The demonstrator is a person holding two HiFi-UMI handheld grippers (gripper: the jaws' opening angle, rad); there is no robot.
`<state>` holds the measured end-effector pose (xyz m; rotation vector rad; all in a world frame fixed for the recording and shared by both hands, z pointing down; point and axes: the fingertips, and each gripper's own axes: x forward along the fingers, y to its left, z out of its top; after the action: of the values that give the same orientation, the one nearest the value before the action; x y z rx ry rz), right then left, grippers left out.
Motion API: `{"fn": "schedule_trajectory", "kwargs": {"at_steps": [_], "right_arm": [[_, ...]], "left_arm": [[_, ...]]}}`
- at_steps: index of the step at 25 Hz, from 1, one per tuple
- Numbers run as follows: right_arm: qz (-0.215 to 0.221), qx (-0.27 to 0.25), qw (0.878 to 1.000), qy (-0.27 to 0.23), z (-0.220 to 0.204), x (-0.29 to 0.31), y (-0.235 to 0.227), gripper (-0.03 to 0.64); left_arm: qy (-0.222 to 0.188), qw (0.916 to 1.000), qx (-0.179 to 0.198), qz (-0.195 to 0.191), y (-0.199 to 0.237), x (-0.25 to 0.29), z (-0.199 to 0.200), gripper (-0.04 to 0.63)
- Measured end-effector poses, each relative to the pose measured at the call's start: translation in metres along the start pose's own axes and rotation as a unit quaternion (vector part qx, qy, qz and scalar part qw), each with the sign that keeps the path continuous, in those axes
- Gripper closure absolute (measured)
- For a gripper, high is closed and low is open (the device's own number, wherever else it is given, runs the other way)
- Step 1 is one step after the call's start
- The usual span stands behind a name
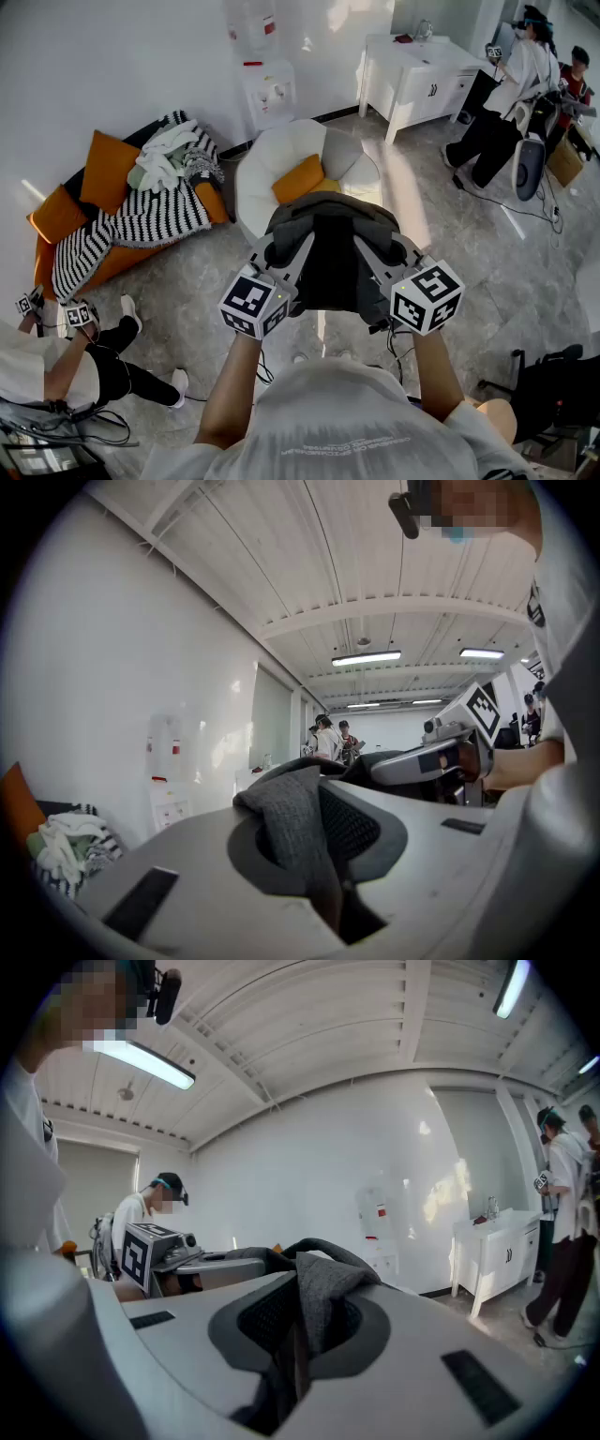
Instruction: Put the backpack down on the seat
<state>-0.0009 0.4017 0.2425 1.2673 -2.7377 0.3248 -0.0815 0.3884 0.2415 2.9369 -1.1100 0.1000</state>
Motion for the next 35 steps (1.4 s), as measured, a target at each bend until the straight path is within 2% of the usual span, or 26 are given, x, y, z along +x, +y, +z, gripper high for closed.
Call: {"fn": "schedule_trajectory", "kwargs": {"at_steps": [14,21,23,28,35], "right_arm": [[0.014,0.016,1.000,-0.012,0.000,-0.001,-0.005,0.581],[0.036,0.013,0.999,-0.013,0.002,-0.027,-0.027,0.581],[0.039,0.011,0.999,-0.013,0.000,-0.028,-0.026,0.581],[0.040,0.012,0.999,-0.005,-0.003,-0.043,-0.039,0.581],[0.037,0.017,0.999,-0.009,-0.005,-0.043,-0.065,0.581]], "left_arm": [[0.002,0.9997,0.023,0.002,-0.003,0.003,0.000,0.545],[0.005,0.9992,0.034,0.018,-0.033,0.021,0.004,0.545],[0.003,0.9994,0.027,0.021,-0.033,0.020,0.004,0.545],[0.006,0.9993,-0.025,0.026,-0.046,0.033,0.002,0.545],[0.010,0.9994,-0.027,0.018,-0.048,0.058,-0.004,0.545]]}}
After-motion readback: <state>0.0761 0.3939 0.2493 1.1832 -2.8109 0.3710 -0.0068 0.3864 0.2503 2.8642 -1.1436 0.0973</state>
